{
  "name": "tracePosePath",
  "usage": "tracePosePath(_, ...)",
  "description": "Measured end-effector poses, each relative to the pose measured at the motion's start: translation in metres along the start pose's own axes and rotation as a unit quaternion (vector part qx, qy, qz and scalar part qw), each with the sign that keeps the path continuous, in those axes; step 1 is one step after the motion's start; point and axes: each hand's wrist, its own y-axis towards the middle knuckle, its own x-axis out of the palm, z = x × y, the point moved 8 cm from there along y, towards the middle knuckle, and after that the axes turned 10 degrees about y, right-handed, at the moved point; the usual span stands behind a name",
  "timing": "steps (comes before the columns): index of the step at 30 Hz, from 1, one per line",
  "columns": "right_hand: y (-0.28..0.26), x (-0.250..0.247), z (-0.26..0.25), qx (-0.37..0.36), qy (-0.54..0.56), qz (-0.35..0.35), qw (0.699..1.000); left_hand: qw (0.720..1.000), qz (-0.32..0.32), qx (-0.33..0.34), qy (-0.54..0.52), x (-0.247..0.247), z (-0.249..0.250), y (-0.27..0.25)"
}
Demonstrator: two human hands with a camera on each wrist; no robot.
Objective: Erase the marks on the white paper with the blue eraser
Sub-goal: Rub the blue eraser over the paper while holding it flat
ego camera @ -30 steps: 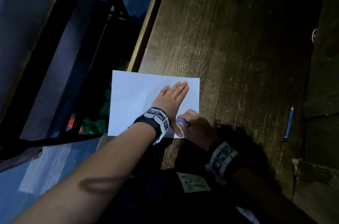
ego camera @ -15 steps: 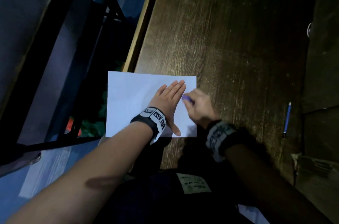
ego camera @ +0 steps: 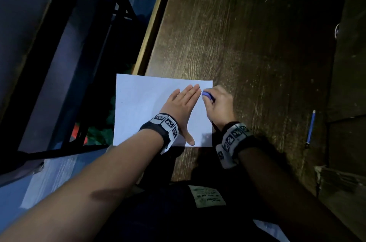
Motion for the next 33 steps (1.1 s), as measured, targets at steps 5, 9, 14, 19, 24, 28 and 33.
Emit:
tracePosePath(5, -0.067, 0.005, -0.006, -0.044, -0.008, -0.036, 0.998, 0.997, 0.008, 0.067, 0.037, 0.002, 0.007, 0.0)
tracePosePath(9, -0.077, -0.017, 0.012, 0.016, 0.025, 0.024, 0.999, 0.984, 0.012, 0.144, 0.107, 0.002, 0.027, -0.013)
tracePosePath(14, -0.074, -0.023, 0.019, 0.095, 0.03, 0.035, 0.994, 0.984, 0.027, 0.166, -0.058, 0.001, 0.021, -0.03)
tracePosePath(19, -0.07, -0.009, 0.007, 0.067, 0.048, 0.021, 0.996, 0.988, 0.102, -0.021, -0.116, -0.004, -0.009, -0.03)
tracePosePath(24, -0.034, -0.008, 0.009, 0.074, 0.03, 0.033, 0.996, 0.996, 0.032, -0.056, -0.056, 0.01, -0.008, -0.023)
tracePosePath(28, -0.054, -0.001, -0.005, 0.023, -0.016, 0.03, 0.999, 0.998, 0.02, -0.051, -0.041, 0.012, -0.007, -0.018)
tracePosePath(33, -0.057, 0.005, -0.013, -0.014, -0.009, -0.071, 0.997, 0.998, 0.012, -0.035, -0.043, 0.012, -0.007, -0.014)
